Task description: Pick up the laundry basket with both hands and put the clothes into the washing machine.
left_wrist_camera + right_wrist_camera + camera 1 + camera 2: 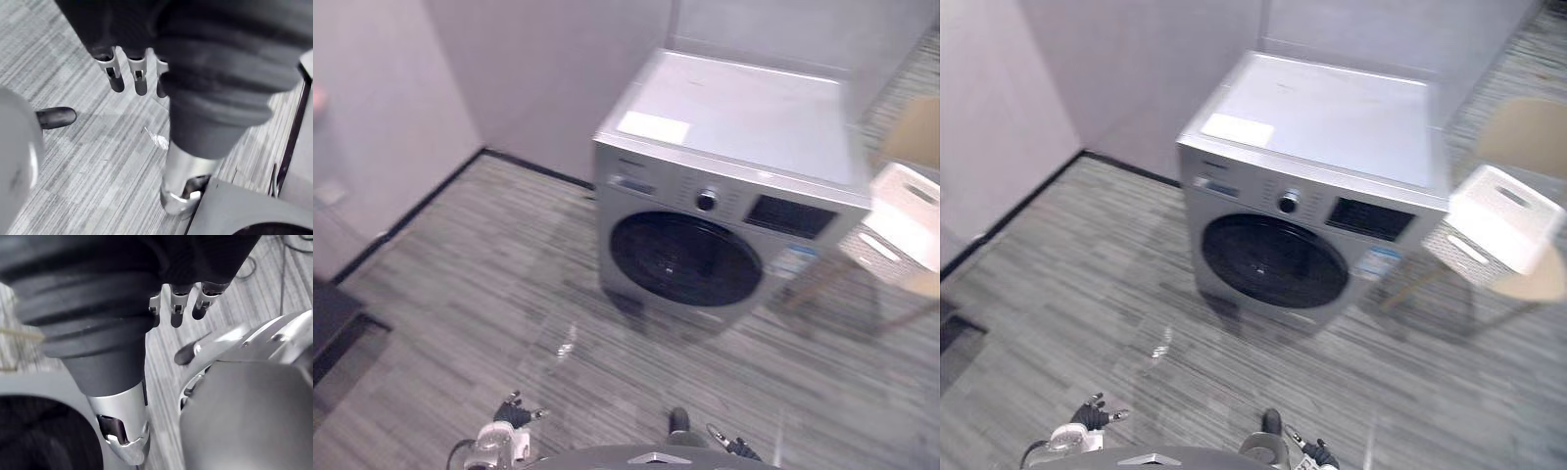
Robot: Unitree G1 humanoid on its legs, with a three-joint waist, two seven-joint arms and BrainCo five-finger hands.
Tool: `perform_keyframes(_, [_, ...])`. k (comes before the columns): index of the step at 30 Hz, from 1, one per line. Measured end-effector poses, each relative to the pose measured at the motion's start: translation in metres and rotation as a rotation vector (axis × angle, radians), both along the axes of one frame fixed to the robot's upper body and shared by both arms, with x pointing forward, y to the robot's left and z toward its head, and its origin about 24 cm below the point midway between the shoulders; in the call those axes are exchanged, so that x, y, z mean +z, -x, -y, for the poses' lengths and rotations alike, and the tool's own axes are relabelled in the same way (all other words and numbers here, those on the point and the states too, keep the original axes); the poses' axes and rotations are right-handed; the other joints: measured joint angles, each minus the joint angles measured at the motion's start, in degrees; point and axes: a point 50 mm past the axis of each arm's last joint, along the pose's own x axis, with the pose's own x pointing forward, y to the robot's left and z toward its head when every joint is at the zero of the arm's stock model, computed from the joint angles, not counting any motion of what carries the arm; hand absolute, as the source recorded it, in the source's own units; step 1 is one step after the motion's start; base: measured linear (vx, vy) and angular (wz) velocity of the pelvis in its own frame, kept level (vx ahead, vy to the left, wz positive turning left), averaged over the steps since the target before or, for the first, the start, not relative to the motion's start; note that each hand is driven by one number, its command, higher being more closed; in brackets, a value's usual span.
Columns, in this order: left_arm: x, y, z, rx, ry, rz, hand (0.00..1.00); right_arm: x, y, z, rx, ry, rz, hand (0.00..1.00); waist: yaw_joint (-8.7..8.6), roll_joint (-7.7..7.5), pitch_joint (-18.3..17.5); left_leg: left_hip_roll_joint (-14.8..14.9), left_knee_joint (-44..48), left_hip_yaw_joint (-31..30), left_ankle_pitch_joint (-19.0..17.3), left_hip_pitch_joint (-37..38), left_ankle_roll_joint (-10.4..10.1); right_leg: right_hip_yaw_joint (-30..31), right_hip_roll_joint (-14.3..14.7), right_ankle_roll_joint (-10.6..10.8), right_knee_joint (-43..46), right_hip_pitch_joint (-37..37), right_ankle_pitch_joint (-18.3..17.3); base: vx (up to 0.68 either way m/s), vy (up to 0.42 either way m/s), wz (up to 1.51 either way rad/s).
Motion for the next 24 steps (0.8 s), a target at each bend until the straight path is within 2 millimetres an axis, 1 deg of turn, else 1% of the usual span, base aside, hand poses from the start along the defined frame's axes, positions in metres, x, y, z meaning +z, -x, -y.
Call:
perform_keyframes(1, [-0.001, 0.006, 0.0, -0.054, -0.022, -0.017, 0.0, 0.0, -0.001, 0.0, -0.022, -0.002, 0.01, 0.0, 0.0, 0.52, 0.15, -0.44, 1.07, -3.19, -0.45, 0.47, 0.87, 3.16, -1.95, -4.67, 11.84, -3.53, 2.45, 0.02, 0.214, 1.51])
perform_keyframes(2, [0.0, 0.007, -0.006, -0.036, -0.039, -0.011, 0.0, 0.001, -0.005, -0.004, -0.012, -0.006, 0.027, 0.0, 0.14, -0.23, 0.2, -1.04, 1.79, -5.95, -0.73, 1.26, 1.56, 9.15, -2.38, -8.91, 21.24, -7.16, 8.33, 0.05, 0.218, 1.36])
perform_keyframes(3, [0.0, 0.007, -0.008, -0.035, -0.046, -0.007, 0.0, 0.0, -0.006, -0.007, -0.005, -0.01, 0.029, 0.0, 0.37, -0.14, 0.52, -1.1, 2.19, -6.87, -1.09, 1.71, 2.24, 12.53, -2.02, -7.69, 25.72, -9.41, 10.25, 0.11, 0.093, 0.9])
perform_keyframes(4, [0.002, 0.008, -0.023, -0.023, -0.086, -0.01, 0.0, 0.002, -0.017, -0.01, 0.027, -0.012, 0.058, 0.0, 0.84, -1.07, 0.65, -0.84, 3.14, -8.31, -2.12, 2.55, 3.14, 17.84, 0.47, -4.24, 34.3, -13.58, 4.81, 0.14, -0.001, 0.51])
perform_keyframes(5, [0.002, 0.01, -0.027, -0.014, -0.102, -0.021, 0.0, 0.005, -0.029, -0.013, 0.071, -0.008, 0.089, 0.0, 0.92, -1.38, 0.76, 0.02, 4.34, -9.16, -3.18, 2.31, 2.81, 19.8, 3.76, -3.2, 37.62, -16.63, -1.63, 0.11, -0.044, 0.41])
perform_keyframes(6, [0.002, 0.011, -0.027, -0.007, -0.101, -0.024, 0.0, 0.006, -0.031, -0.015, 0.088, -0.008, 0.095, 0.0, 0.92, -1.41, 0.78, 0.18, 4.2, -9.71, -3.28, 2.4, 3.15, 20.21, 4.86, -3.19, 37.08, -17.77, -3.66, 0.18, -0.058, 0.49])
perform_keyframes(7, [0.002, 0.011, -0.027, -0.001, -0.097, -0.025, 0.0, 0.006, -0.033, -0.015, 0.095, -0.006, 0.101, 0.0, 0.68, -1.42, 0.8, 0.23, 3.91, -10.92, -3.39, 2.6, 3.42, 21.56, 6.25, -2.71, 32.19, -18.53, -5.65, 0.16, -0.077, 0.5])
perform_keyframes(9, [0.001, 0.01, -0.024, 0.034, -0.083, -0.021, 0.0, 0.006, -0.032, -0.016, 0.108, -0.005, 0.1, 0.0, 0.6, -1.43, 0.8, 0.12, 3.83, -12.81, -4.65, 3.31, 2.95, 27.16, 8.22, -2.34, 19.11, -16.97, -5.72, 0.27, -0.202, 0.54])
perform_keyframes(10, [0.001, 0.01, -0.021, 0.044, -0.075, -0.018, 0.0, 0.006, -0.032, -0.017, 0.113, -0.006, 0.099, 0.0, 0.47, -1.44, 0.8, 0.25, 3.9, -13.79, -5.44, 3.68, 2.48, 30.43, 8.93, -2.2, 12.25, -15.86, -5.62, 0.37, -0.353, 0.7])
perform_keyframes(11, [0.001, 0.009, -0.017, 0.069, -0.065, -0.012, 0.0, 0.006, -0.033, -0.019, 0.126, -0.009, 0.097, 0.0, 0.36, -1.65, 0.81, 0.78, 4.02, -15.81, -7.34, 3.77, 1.09, 35.37, 9.51, -1.69, 3.4, -13.74, -5.8, 0.35, -0.355, 0.72])
perform_keyframes(12, [0.001, 0.008, -0.016, 0.081, -0.061, -0.01, 0.0, 0.005, -0.032, -0.02, 0.126, -0.012, 0.094, 0.0, 0.3, -1.97, 0.65, 0.98, 3.98, -16.89, -8.23, 3.99, 0.88, 36.38, 9.52, -1.04, 2.28, -13.21, -6.53, 0.37, -0.454, 0.99])
perform_keyframes(13, [0.001, 0.008, -0.016, 0.115, -0.059, -0.007, 0.0, 0.005, -0.031, -0.019, 0.123, -0.014, 0.092, 0.0, -0.02, -2.73, 0.26, 2.43, 3.17, -19.02, -9.87, 5.22, 0.42, 35.85, 10.88, 4.82, 5.82, -13.25, -7.34, 0.4, -0.51, 0.87])
perform_keyframes(14, [-0.001, 0.01, -0.007, 0.132, -0.032, -0.013, 0.0, 0.006, -0.031, -0.014, 0.129, 0.002, 0.089, 0.0, -0.01, -1.38, 0.03, 4.58, 2.25, -20.01, -10.07, 6.81, 0.84, 33.35, 12.48, 5.76, 10.89, -14.73, -10.58, 0.41, -0.49, 0.75])
perform_keyframes(15, [-0.001, 0.008, -0.002, 0.139, -0.017, -0.002, 0.0, 0.008, -0.032, -0.008, 0.13, 0.018, 0.087, 0.0, 0.81, -0.53, -0.11, 4.65, 5.8, -19.85, -9.58, 6.3, 0.87, 32.36, 13.28, 4.44, 14.71, -15.8, -12.89, 0.4, -0.44, 0.39])
perform_keyframes(16, [0.0, 0.007, -0.002, 0.155, -0.015, 0.002, 0.0, 0.009, -0.039, -0.006, 0.136, 0.023, 0.103, 0.0, 1.34, -0.28, 0.02, 4.46, 10.32, -18.53, -8.78, 5.12, 1.88, 31.57, 13.96, 2.94, 17.01, -15.81, -14.7, 0.41, -0.445, 0.29])
perform_keyframes(17, [0.0, 0.007, -0.002, 0.173, -0.015, 0.003, 0.0, 0.011, -0.047, -0.009, 0.147, 0.019, 0.119, 0.0, 1.4, -0.12, -0.02, 5.24, 13.11, -18.09, -5.58, 3.65, 1.91, 29.99, 15.03, 2.16, 18.33, -14.64, -16.0, 0.47, -0.529, 0.31])
perform_keyframes(18, [0.0, 0.007, -0.001, 0.178, -0.017, 0.006, 0.0, 0.011, -0.051, -0.01, 0.168, 0.018, 0.122, 0.0, 1.41, 0.01, -0.11, 5.87, 14.94, -18.23, -2.86, 3.12, 2.55, 28.76, 15.32, 1.43, 17.93, -13.23, -16.39, 0.38, -0.425, 0.52])
perform_keyframes(19, [0.0, 0.007, 0.001, 0.175, -0.021, 0.005, 0.0, 0.012, -0.055, -0.011, 0.186, 0.022, 0.128, 0.0, 0.73, 0.04, -0.11, 6.46, 18.67, -18.24, 0.07, 0.76, 2.47, 26.58, 15.13, 0.72, 16.54, -11.05, -16.72, 0.35, -0.35, 0.83])
perform_keyframes(20, [0.001, 0.0, 0.002, 0.19, -0.013, 0.023, 0.0, 0.012, -0.055, -0.013, 0.196, 0.018, 0.127, 0.0, 0.04, 0.27, 0.1, 7.69, 24.78, -16.64, 5.29, -2.91, 1.28, 23.7, 14.88, -0.3, 13.48, -7.33, -16.35, 0.26, -0.245, 0.91])
perform_keyframes(21, [0.003, -0.004, 0.002, 0.199, -0.011, 0.039, 0.0, 0.011, -0.055, -0.015, 0.202, 0.016, 0.125, 0.0, 0.09, 0.24, 0.49, 8.89, 27.49, -14.34, 8.41, -4.3, 1.36, 22.47, 14.97, -1.06, 11.62, -5.04, -15.88, 0.28, -0.276, 0.81])
perform_keyframes(22, [0.004, -0.006, 0.0, 0.208, -0.02, 0.047, 0.0, 0.011, -0.055, -0.016, 0.213, 0.016, 0.122, 0.0, 0.79, -0.54, 1.16, 11.5, 34.26, -7.78, 10.95, -6.58, 2.79, 20.58, 15.0, -2.48, 8.39, -0.77, -15.01, 0.24, -0.211, 0.37])
perform_keyframes(23, [0.005, -0.01, -0.001, 0.196, -0.029, 0.065, 0.0, 0.011, -0.055, -0.014, 0.212, 0.019, 0.115, 0.0, 1.51, -0.78, 1.57, 13.76, 41.97, 1.12, 7.7, -8.0, 4.86, 19.85, 14.94, -3.34, 5.45, 3.31, -14.41, 0.22, -0.191, 0.3])
perform_keyframes(24, [0.006, -0.011, 0.0, 0.185, -0.031, 0.068, 0.0, 0.01, -0.052, -0.012, 0.213, 0.02, 0.1, 0.0, 1.59, -0.77, 1.69, 14.34, 44.48, 5.23, 6.25, -8.35, 5.76, 19.14, 14.79, -3.53, 4.02, 5.33, -14.25, 0.23, -0.132, 0.48])
